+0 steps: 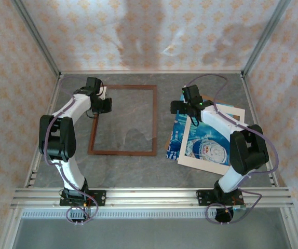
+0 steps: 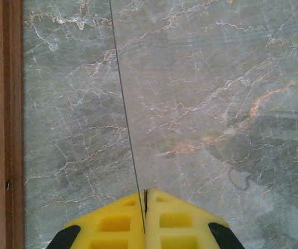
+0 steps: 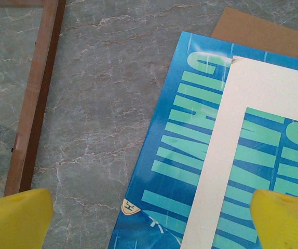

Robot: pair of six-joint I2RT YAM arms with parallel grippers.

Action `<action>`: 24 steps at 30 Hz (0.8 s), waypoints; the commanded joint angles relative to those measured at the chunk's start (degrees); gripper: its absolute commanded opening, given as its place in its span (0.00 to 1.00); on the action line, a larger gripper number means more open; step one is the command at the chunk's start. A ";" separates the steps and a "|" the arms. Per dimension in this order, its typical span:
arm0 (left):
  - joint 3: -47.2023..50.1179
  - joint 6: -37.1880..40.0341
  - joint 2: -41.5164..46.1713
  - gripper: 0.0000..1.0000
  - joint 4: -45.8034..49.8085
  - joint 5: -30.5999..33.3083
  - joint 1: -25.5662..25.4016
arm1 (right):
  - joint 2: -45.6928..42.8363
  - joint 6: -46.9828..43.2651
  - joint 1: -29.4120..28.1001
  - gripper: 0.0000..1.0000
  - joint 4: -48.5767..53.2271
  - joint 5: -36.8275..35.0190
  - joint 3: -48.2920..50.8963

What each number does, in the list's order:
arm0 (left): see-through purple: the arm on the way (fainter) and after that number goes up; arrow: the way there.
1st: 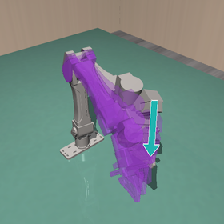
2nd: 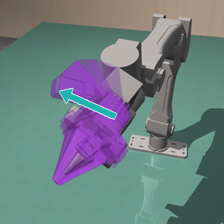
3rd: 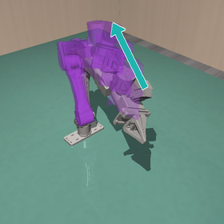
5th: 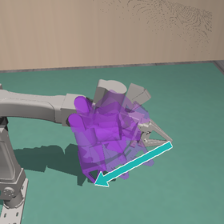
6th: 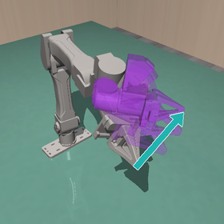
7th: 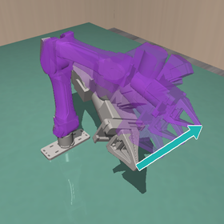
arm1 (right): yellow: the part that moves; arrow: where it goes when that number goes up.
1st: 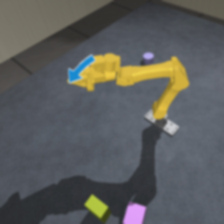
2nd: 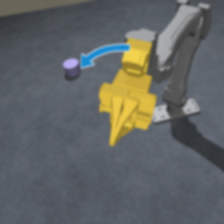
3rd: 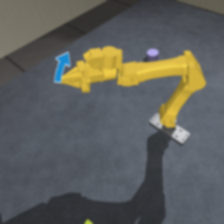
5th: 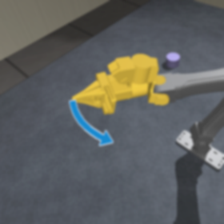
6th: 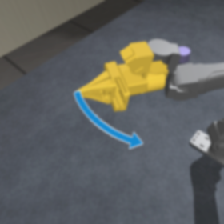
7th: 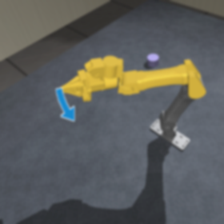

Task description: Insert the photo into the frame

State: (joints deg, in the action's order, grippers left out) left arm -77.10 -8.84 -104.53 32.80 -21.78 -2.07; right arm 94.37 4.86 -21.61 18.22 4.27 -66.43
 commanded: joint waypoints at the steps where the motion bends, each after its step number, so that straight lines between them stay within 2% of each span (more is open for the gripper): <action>1: -1.12 1.81 -0.59 0.00 3.06 1.13 0.48 | 0.21 -0.71 -0.29 0.97 0.88 -1.90 -1.15; 24: -6.22 3.05 -3.48 0.00 8.27 0.50 0.49 | 1.00 -0.57 -0.32 0.97 0.94 -1.42 -1.66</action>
State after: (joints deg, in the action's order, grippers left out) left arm -81.71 -7.35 -107.20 38.04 -21.82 -2.07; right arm 95.20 4.86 -21.61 18.22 4.29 -66.43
